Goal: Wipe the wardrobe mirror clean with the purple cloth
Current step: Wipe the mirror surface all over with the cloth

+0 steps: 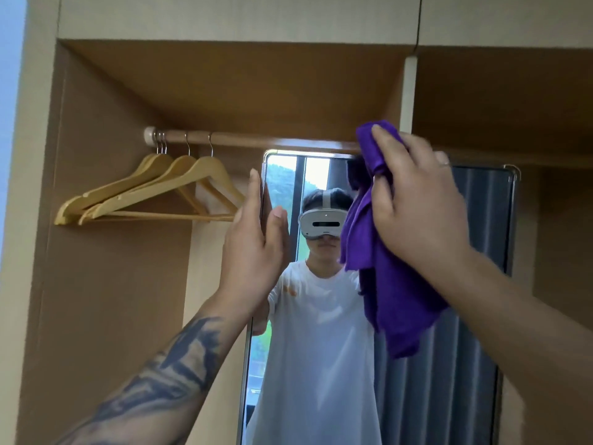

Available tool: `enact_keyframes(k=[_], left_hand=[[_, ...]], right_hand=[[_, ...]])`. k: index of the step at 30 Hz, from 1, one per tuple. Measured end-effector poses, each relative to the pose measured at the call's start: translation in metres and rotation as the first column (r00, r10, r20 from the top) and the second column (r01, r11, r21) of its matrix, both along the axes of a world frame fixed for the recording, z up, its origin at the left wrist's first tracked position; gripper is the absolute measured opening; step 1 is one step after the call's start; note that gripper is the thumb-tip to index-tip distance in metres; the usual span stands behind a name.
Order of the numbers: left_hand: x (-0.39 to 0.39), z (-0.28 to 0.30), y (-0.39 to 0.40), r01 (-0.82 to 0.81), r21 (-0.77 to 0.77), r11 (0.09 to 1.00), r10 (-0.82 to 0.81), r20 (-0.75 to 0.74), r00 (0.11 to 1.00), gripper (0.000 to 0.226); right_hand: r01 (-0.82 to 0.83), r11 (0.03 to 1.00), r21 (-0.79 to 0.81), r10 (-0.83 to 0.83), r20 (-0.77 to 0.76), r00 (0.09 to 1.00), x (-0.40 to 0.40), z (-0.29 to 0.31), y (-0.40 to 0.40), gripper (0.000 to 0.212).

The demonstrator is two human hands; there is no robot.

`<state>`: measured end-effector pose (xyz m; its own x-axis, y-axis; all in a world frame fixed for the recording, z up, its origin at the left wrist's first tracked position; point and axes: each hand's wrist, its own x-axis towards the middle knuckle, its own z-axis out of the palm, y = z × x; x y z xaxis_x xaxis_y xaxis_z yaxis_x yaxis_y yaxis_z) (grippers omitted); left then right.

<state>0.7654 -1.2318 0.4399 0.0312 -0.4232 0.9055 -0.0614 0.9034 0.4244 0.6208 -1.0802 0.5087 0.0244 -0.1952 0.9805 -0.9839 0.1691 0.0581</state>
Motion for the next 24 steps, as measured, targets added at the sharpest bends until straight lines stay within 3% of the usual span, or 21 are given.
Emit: enact_keyframes(k=[5, 9, 14, 18, 24], left_hand=[[-0.008, -0.011, -0.014, 0.054, 0.016, 0.998, -0.052, -0.112, 0.992, 0.051], [-0.007, -0.013, -0.013, 0.22, 0.053, 0.974, -0.208, -0.174, 0.962, 0.049], [-0.008, -0.014, -0.018, 0.306, 0.045, 0.951, -0.286, -0.244, 0.927, 0.045], [-0.008, -0.016, -0.019, 0.278, 0.074, 0.958, -0.255, -0.23, 0.939, 0.042], [-0.007, -0.016, -0.021, 0.289, 0.06, 0.955, -0.266, -0.252, 0.93, 0.041]], right_hand=[[0.193, 0.974, 0.118, -0.202, 0.074, 0.977, -0.015, 0.041, -0.001, 0.058], [0.121, 0.975, 0.183, -0.151, 0.155, 0.976, 0.0, 0.042, -0.017, 0.054], [0.078, 0.967, 0.241, -0.106, 0.106, 0.989, 0.043, 0.051, -0.052, 0.043], [0.084, 0.943, 0.323, -0.072, -0.048, 0.996, 0.078, 0.05, -0.077, 0.038], [0.149, 0.929, 0.34, -0.111, -0.127, 0.986, 0.058, 0.053, -0.065, 0.05]])
